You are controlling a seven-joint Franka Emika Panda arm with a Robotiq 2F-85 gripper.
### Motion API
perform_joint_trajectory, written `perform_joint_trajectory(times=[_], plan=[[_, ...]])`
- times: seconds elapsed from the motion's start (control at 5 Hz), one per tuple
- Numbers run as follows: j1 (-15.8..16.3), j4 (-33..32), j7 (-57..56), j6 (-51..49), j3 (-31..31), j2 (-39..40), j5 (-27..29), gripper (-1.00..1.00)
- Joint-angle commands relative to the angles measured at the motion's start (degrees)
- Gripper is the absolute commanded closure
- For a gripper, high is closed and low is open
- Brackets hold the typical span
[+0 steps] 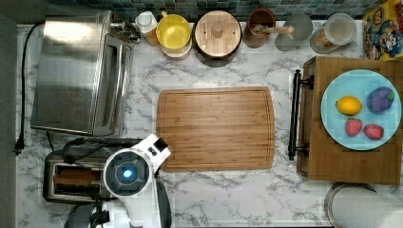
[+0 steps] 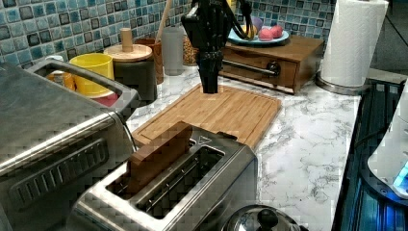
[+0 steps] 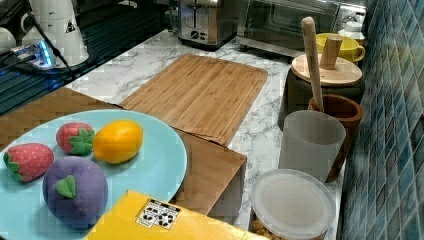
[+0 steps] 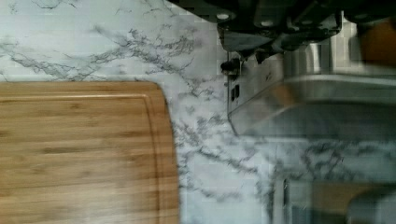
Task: Turn on the toaster.
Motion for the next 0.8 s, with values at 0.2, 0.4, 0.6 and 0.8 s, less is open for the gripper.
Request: perform_joint_trajectory(times=[0.2,0.4,0.6,0.8], plan=[[2.8,-2.1,-6.4,-2.5,-0.3,2.2,1.5,1.0],[3.9,-2.9,-7.7,-2.3,-0.2,2.4,3.1,1.0],[5.4,-7.2,-10.7,2.4,-0.4,-2.3,8.6,1.0],[4.9,-7.4,-11.4,3.2,0.2,-2.1,9.6,1.0]])
